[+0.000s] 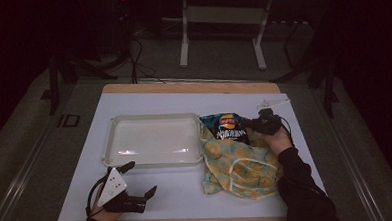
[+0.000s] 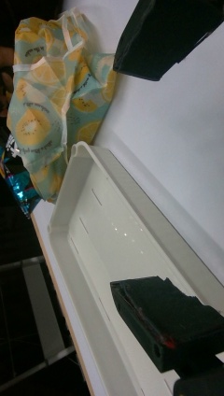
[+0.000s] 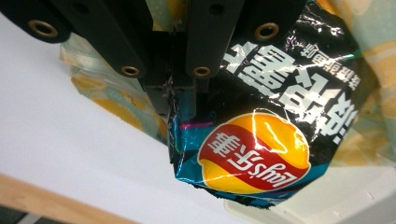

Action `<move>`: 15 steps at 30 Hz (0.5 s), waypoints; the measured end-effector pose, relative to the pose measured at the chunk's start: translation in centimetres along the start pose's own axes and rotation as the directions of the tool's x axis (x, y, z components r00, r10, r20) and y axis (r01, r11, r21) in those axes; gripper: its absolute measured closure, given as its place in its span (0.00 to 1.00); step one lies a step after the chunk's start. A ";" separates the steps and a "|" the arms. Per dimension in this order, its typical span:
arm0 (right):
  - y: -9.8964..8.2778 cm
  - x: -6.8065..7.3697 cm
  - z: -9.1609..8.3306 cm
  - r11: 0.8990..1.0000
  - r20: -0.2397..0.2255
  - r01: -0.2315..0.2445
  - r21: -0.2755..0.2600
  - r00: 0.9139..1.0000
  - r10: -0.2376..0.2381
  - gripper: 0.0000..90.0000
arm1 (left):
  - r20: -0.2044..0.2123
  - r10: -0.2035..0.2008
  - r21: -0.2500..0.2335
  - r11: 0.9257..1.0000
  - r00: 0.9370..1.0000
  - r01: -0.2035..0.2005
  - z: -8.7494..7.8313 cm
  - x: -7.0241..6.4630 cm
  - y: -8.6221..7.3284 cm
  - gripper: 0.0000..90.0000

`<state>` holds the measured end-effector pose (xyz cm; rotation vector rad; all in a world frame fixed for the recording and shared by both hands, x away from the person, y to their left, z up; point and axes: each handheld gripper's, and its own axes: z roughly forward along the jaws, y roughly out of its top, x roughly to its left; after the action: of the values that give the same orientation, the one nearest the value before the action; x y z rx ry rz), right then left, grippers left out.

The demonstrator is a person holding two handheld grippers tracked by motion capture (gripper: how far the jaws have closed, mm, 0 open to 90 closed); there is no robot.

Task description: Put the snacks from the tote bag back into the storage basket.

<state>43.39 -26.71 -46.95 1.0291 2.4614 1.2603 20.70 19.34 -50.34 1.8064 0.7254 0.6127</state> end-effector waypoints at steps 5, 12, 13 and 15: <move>0.4 1.0 -1.7 0.998 -0.001 0.027 -0.060 1.000 -0.027 1.00 | -0.005 0.000 0.001 1.000 1.000 0.000 0.0 0.0 0.0 0.00; 1.6 2.0 -4.1 0.991 -0.004 0.056 -0.119 0.998 -0.057 1.00 | -0.003 0.002 0.001 1.000 1.000 -0.002 0.1 -0.1 0.1 0.00; 1.8 2.0 -4.4 0.990 -0.004 0.062 -0.126 0.998 -0.063 1.00 | -0.003 0.002 0.001 1.000 1.000 -0.002 0.1 -0.1 0.1 0.00; 2.1 2.2 -5.2 0.987 -0.003 0.062 -0.147 0.998 -0.063 1.00 | -0.002 0.003 0.001 1.000 1.000 -0.003 0.1 -0.1 0.1 0.00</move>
<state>40.48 -27.78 -41.80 0.9044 2.3460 1.4038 20.72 19.23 -50.31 1.8082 0.7243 0.6170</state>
